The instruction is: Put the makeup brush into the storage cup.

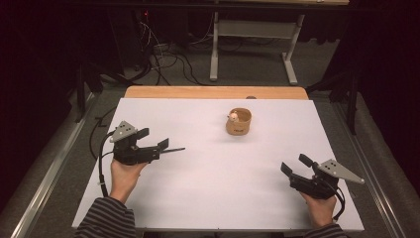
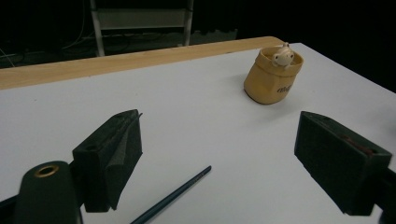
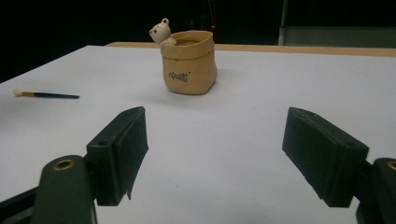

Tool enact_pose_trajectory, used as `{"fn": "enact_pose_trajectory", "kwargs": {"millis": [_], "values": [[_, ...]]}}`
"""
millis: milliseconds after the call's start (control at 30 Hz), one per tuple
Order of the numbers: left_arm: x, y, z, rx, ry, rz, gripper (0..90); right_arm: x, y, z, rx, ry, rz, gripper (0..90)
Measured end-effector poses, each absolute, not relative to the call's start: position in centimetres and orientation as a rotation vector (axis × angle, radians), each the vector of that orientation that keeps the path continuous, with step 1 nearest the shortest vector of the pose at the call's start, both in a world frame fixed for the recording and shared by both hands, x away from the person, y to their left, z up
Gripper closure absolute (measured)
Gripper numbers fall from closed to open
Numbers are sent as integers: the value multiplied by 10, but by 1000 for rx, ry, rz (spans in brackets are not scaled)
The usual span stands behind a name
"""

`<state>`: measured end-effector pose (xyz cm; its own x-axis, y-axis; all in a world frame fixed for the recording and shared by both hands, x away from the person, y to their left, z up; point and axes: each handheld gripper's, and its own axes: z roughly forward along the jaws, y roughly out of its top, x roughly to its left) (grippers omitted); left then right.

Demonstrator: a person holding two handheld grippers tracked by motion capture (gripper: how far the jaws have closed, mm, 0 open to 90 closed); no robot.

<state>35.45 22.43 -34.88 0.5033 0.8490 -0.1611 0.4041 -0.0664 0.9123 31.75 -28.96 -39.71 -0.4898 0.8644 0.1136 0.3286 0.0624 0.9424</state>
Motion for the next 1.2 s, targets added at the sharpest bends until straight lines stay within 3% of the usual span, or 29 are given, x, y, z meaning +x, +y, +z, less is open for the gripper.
{"fn": "enact_pose_trajectory", "kwargs": {"millis": [1200], "values": [[399,210,-337,1722,1096,519,192,318,-289,-397,1177,1859,1443,240]]}}
